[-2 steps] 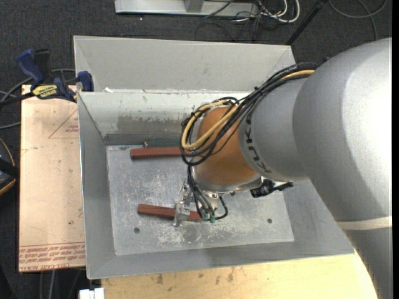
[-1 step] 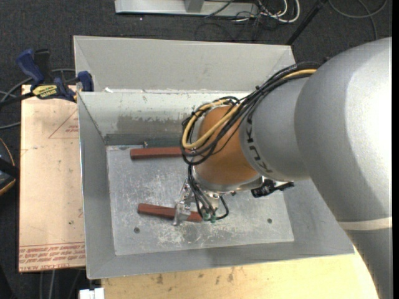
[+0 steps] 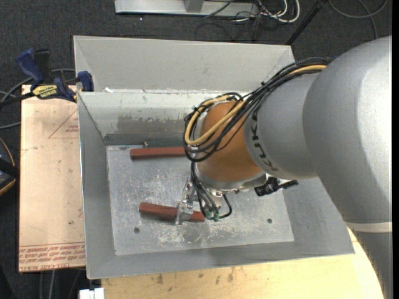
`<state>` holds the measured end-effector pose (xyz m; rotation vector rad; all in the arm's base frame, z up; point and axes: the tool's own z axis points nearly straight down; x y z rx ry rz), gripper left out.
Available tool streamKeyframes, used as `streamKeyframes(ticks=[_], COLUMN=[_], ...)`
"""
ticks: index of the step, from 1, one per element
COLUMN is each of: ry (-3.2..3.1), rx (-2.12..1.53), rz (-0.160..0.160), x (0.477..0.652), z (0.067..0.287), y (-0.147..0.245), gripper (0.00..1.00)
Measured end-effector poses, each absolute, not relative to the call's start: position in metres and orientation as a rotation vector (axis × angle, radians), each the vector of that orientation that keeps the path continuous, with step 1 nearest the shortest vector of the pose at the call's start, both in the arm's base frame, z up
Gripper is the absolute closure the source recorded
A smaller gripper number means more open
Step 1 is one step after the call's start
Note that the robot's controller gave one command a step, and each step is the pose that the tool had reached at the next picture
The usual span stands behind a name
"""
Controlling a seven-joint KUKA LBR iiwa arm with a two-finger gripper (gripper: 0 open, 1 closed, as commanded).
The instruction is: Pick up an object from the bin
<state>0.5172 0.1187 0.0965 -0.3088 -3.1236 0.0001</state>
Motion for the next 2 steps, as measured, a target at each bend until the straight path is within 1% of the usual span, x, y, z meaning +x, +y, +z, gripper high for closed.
streamKeyframes(ticks=[2], ry=[-3.122], rx=[-0.307], rz=[0.001], x=[0.518], z=[0.139], y=[0.119], gripper=[1.00])
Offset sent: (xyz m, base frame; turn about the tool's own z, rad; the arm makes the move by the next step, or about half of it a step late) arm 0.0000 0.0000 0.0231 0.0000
